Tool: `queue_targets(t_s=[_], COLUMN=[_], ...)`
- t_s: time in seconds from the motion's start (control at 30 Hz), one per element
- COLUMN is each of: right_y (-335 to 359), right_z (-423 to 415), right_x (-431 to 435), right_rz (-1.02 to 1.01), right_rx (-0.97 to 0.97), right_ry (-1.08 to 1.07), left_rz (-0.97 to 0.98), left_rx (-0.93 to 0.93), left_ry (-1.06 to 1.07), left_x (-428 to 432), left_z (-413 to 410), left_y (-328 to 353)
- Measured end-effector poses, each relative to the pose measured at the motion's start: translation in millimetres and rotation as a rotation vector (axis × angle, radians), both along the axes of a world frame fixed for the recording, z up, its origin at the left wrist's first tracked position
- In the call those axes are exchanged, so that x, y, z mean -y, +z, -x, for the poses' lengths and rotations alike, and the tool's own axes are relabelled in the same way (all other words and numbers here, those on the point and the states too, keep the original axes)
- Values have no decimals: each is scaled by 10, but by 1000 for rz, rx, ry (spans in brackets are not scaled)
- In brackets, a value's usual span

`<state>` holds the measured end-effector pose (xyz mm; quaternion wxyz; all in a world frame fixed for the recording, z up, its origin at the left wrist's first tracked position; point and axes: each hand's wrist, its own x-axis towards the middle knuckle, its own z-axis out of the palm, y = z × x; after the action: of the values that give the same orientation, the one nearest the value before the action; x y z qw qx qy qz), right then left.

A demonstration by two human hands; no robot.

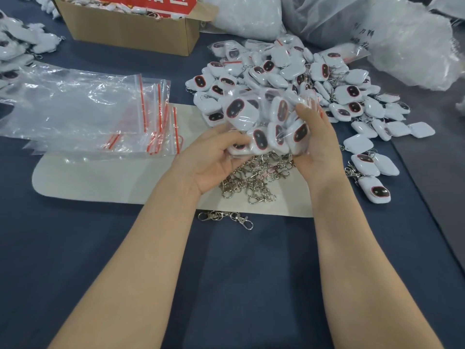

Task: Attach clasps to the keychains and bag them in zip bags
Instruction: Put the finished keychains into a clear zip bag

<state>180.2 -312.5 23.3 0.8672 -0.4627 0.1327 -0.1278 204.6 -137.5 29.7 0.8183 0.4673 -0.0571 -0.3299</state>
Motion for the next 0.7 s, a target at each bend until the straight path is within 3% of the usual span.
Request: queue_targets(t_s=[0.1,0.5,0.7], right_y=[-2,2,-16], right_z=[-7,-7,-41], right_x=[-4,-78,-131], right_rz=[-8,119,201], right_rx=[-3,20,33], right_ry=[-1,-18,-19], left_rz=[15,-231,-545], left_rx=[4,164,421], left_ry=[10,160,280], left_x=[-4,92,123], left_z=[5,20,29], left_y=[10,-53,-131])
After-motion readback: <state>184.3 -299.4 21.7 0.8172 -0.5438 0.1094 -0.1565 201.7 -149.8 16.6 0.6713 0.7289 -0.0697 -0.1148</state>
